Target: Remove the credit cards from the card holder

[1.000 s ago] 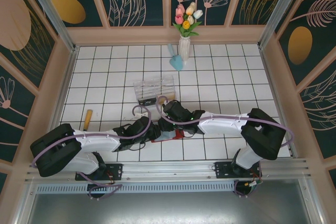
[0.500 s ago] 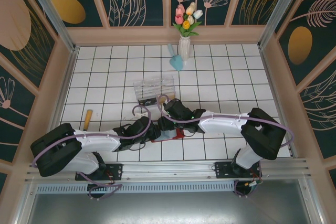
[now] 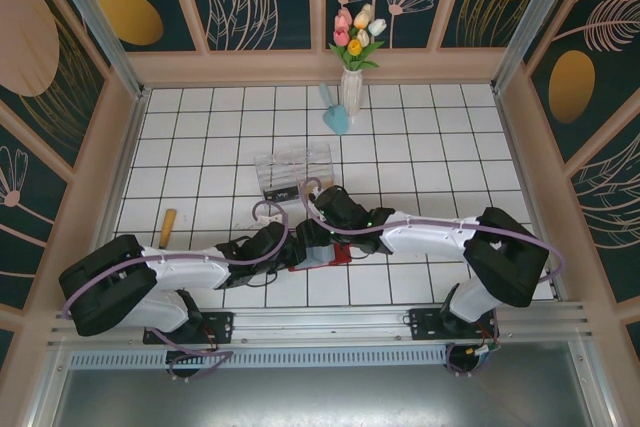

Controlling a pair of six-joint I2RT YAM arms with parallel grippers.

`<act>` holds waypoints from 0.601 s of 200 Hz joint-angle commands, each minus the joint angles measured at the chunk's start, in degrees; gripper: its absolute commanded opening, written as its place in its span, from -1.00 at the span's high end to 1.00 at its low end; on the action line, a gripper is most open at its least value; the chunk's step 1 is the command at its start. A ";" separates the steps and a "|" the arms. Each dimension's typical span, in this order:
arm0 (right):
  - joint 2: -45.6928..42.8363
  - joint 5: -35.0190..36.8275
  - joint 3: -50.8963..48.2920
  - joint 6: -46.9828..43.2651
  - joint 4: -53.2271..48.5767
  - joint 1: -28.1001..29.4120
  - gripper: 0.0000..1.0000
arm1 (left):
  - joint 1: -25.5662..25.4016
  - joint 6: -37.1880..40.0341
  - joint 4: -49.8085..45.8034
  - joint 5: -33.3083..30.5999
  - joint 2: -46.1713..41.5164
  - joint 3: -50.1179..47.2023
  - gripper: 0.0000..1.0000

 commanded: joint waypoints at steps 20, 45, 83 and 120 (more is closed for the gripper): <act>1.06 0.86 -2.20 0.57 -0.06 -0.15 -0.09 | 0.05 -0.15 -0.82 0.50 0.95 -0.19 0.49; 1.03 2.12 -3.08 0.57 -1.00 -0.38 -0.08 | 0.02 -0.25 -0.80 0.40 0.88 -0.37 0.49; 1.56 2.45 -4.10 0.67 -0.90 -0.35 -0.08 | 0.07 -0.26 -0.73 0.40 0.85 -0.42 0.49; 1.28 3.69 -4.74 0.81 -1.82 -0.37 -0.08 | 0.10 -0.31 -1.10 0.21 0.38 -0.47 0.49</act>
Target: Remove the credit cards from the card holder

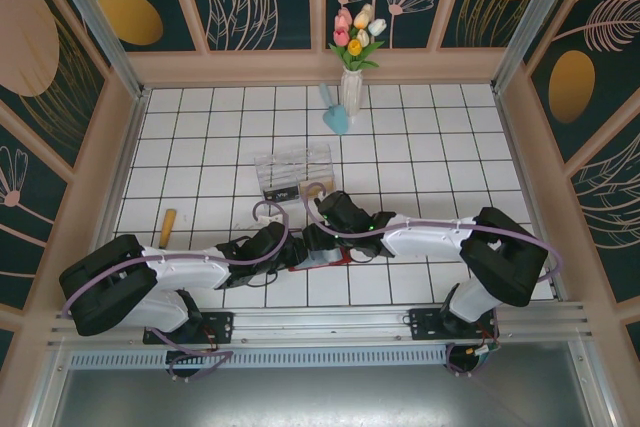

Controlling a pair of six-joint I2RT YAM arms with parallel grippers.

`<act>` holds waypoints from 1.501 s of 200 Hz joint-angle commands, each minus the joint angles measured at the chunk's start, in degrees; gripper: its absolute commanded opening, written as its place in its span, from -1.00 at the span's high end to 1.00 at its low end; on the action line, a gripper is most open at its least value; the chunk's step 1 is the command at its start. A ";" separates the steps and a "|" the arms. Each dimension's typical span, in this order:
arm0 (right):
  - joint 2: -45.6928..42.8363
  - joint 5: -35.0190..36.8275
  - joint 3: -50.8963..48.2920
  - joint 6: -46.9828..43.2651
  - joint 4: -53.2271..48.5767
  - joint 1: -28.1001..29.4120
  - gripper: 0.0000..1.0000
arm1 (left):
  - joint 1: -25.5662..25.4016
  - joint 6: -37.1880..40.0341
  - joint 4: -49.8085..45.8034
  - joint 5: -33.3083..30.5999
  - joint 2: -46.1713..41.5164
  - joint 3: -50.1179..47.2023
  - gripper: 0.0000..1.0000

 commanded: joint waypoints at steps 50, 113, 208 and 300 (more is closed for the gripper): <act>-2.31 8.80 -2.05 1.31 -8.19 -0.18 -0.08 | 0.03 -0.50 -3.59 -1.25 -1.70 -0.51 0.48; -9.15 16.59 -3.37 2.81 -15.29 -1.39 -0.08 | 0.02 -0.22 -13.01 -5.86 -10.61 -0.25 0.45; -9.91 -4.46 -4.92 4.25 0.75 -1.84 0.33 | 0.04 2.30 -6.62 -3.55 -6.57 1.10 0.50; -1.11 -13.71 -8.83 9.31 9.73 -5.37 0.49 | 0.07 2.18 -4.08 -1.78 -1.81 0.81 0.56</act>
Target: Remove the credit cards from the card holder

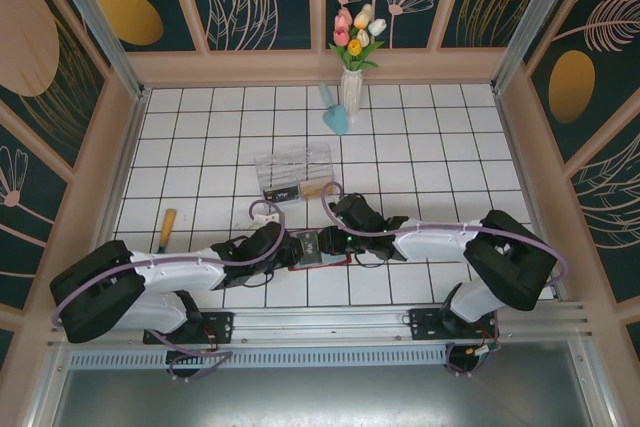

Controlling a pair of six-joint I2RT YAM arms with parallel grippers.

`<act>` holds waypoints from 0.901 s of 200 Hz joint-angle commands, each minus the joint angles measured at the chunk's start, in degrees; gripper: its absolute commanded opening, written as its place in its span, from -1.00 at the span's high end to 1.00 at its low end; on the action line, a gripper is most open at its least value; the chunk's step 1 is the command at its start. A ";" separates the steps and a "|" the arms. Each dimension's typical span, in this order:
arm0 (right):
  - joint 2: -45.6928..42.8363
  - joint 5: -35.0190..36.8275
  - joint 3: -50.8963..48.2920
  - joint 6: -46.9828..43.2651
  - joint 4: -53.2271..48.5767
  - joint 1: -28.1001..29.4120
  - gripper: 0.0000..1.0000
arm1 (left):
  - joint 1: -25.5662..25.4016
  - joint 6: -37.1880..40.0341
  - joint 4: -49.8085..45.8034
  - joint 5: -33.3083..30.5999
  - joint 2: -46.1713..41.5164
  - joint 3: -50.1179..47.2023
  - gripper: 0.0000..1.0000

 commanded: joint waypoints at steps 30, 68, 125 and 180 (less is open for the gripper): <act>2.91 -4.99 -1.95 2.90 6.46 -1.35 0.47 | 0.07 -0.76 0.81 1.60 2.69 -0.20 0.57; 4.42 -6.52 -2.13 3.58 8.22 -1.43 0.47 | 0.04 -1.26 1.37 2.14 3.07 -0.80 0.59; 3.49 -8.97 -4.14 5.24 11.49 -2.76 0.87 | 0.04 -1.53 1.34 2.14 2.56 -1.09 0.59; -1.17 -8.30 -7.91 5.19 10.44 -5.68 1.00 | 0.10 -2.28 -0.70 0.56 2.14 -1.26 0.61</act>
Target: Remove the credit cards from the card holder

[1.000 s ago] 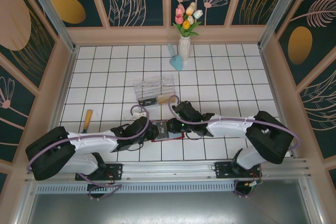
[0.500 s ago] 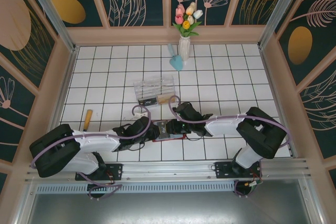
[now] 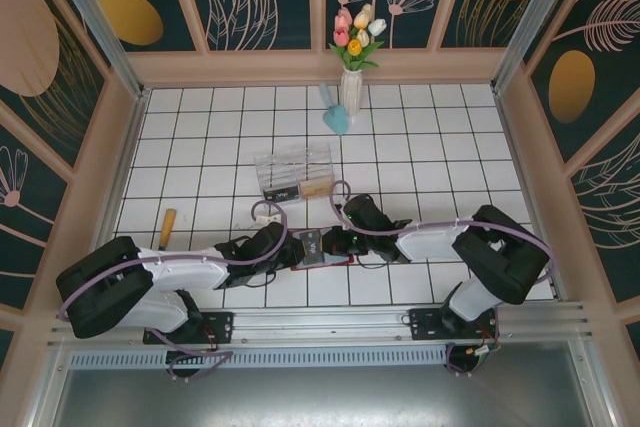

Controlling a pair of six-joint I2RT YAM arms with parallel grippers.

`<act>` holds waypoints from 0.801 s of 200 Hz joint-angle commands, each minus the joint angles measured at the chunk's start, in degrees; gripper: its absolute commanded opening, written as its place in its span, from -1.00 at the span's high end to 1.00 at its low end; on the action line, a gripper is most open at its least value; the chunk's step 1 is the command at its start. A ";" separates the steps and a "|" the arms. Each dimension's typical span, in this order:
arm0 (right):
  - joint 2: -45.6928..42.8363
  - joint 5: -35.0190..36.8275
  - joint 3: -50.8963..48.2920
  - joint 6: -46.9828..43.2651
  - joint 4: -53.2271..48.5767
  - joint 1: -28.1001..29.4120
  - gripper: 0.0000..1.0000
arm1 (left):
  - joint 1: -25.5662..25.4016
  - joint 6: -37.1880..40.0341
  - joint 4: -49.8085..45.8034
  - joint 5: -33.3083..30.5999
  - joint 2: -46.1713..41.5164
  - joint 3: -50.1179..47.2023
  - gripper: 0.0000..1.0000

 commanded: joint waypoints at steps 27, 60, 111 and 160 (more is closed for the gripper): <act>-7.24 1.17 -4.80 -0.35 -2.17 -3.87 1.00 | 0.08 -1.45 -3.43 -1.15 0.17 -1.54 0.62; -14.19 3.46 -5.57 -2.82 -8.18 -5.73 1.00 | 0.07 -1.52 -3.89 -1.77 -0.42 -1.73 0.63; -25.47 7.37 -3.61 -7.55 -17.75 -7.01 1.00 | 0.05 -0.76 -4.59 -2.77 -3.16 -0.54 0.59; -26.55 10.97 6.21 -18.54 -25.32 -6.28 1.00 | 0.08 1.10 -13.41 -11.56 -16.42 3.06 -0.22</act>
